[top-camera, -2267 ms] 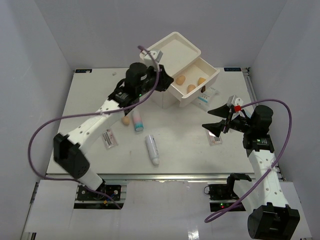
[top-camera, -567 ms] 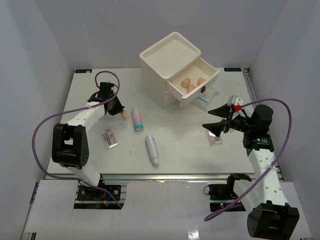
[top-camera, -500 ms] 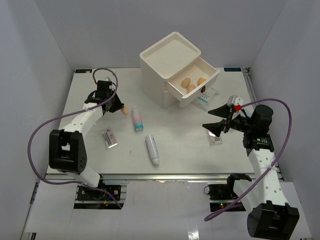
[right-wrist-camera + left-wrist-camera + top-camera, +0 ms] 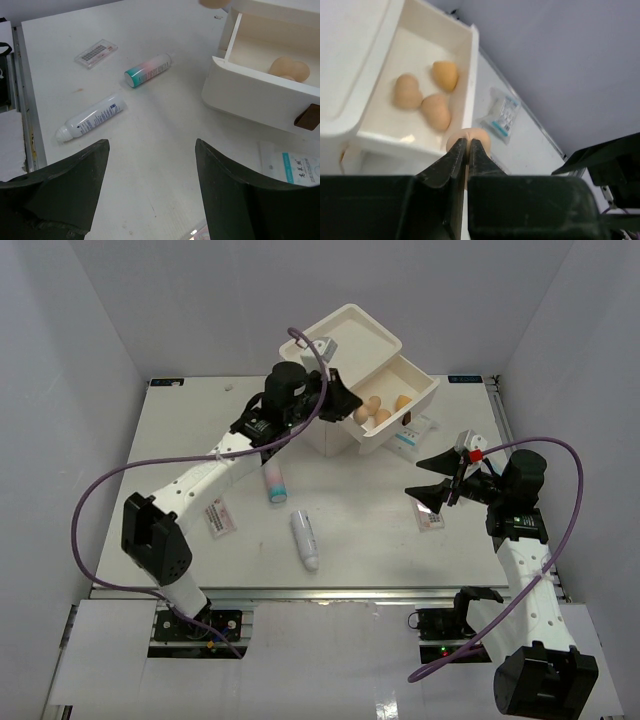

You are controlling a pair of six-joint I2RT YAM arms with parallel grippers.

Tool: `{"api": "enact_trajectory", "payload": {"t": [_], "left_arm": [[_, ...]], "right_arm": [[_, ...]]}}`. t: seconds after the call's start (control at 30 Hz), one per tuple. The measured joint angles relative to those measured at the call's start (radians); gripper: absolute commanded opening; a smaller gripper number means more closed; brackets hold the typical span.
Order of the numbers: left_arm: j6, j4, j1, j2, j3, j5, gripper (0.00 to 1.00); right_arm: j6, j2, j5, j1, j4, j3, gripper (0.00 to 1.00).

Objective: Organize the makeup

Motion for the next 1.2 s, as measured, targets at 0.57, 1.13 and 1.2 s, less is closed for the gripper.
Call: {"api": "enact_trajectory", "payload": {"t": [0.57, 1.13, 1.2], "left_arm": [[0.122, -0.087, -0.070, 0.470, 0.515, -0.237, 0.60], [0.219, 0.063, -0.002, -0.317, -0.229, -0.278, 0.04], [0.202, 0.102, 0.099, -0.459, -0.378, -0.238, 0.01]], "right_arm": [[-0.003, -0.001, 0.001, -0.011, 0.000, -0.011, 0.76], [-0.023, 0.010, 0.023, -0.040, 0.014, -0.033, 0.70], [0.001, 0.018, 0.054, -0.045, 0.037, -0.050, 0.58]]}}
